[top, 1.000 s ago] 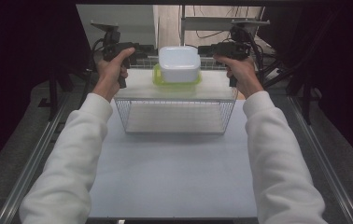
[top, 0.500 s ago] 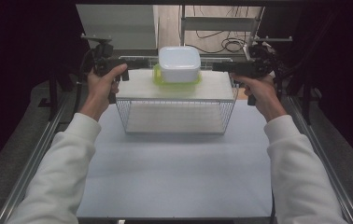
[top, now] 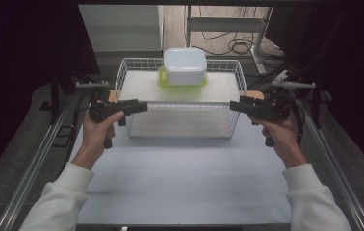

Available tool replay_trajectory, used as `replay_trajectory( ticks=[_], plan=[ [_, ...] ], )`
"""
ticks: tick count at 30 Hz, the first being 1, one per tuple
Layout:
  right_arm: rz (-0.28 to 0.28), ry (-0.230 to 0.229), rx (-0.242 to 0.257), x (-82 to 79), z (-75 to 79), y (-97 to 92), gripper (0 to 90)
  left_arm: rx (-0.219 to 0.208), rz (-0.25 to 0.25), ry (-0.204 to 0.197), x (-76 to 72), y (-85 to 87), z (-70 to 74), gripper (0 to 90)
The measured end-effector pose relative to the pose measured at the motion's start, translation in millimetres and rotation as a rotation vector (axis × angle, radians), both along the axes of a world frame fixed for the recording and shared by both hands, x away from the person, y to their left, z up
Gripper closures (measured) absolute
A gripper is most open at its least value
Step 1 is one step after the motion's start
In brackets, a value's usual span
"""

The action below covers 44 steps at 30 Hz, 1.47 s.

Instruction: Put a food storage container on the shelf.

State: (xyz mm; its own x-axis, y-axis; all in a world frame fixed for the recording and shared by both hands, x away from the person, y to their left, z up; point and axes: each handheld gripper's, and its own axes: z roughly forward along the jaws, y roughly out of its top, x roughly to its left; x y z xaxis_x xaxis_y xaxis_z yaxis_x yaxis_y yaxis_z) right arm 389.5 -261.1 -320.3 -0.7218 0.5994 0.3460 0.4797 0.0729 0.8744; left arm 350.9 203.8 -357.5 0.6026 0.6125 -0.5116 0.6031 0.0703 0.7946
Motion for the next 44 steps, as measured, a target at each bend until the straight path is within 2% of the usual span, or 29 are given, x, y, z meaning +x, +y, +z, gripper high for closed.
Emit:
replay_trajectory(
  ticks=[4,9,13,17,18,19,21,24,27,30,39,44],
  plan=[
    [0.015,0.015,0.012,-18.1,-25.6,-5.3,29.5,0.071,0.003,0.021,-18.3,-4.9,-30.6,32.2],
    [0.02,0.016,-0.019,-38.9,-59.5,-10.5,27.1,0.114,-0.011,0.065,-38.6,-9.2,-70.6,31.3],
    [0.03,0.031,-0.061,-52.0,-84.2,-9.2,24.6,0.155,-0.014,0.084,-51.5,-10.1,-91.5,30.4],
    [0.033,0.063,-0.098,-61.1,-107.9,-5.9,22.9,0.194,-0.021,0.087,-62.8,-12.6,-104.8,28.9],
    [0.03,0.066,-0.106,-62.5,-113.4,-5.4,22.7,0.23,-0.027,0.088,-65.6,-14.7,-108.9,28.2],
    [0.028,0.078,-0.116,-64.3,-120.2,-4.5,22.6,0.273,-0.03,0.081,-68.1,-17.3,-111.6,26.3],
    [0.029,0.097,-0.14,-66.1,-129.3,-3.4,22.5,0.311,-0.028,0.071,-73.2,-22.1,-117.5,25.4],
    [0.031,0.13,-0.188,-68.5,-144.9,-1.5,22.7,0.312,-0.039,0.091,-75.4,-22.6,-124.1,24.8],
    [0.03,0.143,-0.219,-69.4,-152.7,-0.3,23.1,0.312,-0.019,0.093,-76.9,-19.8,-127.1,24.7],
    [0.027,0.149,-0.23,-69.0,-155.2,0.2,23.2,0.335,-0.005,0.083,-78.4,-19.8,-127.4,24.2],
    [0.035,0.138,-0.248,-68.4,-157.2,-0.7,23.7,0.345,0.003,0.09,-77.3,-21.1,-129.0,23.3],
    [0.017,0.14,-0.214,-67.4,-156.4,-5.7,23.4,0.329,0.008,0.096,-74.7,-21.2,-129.0,23.0]
  ],
)
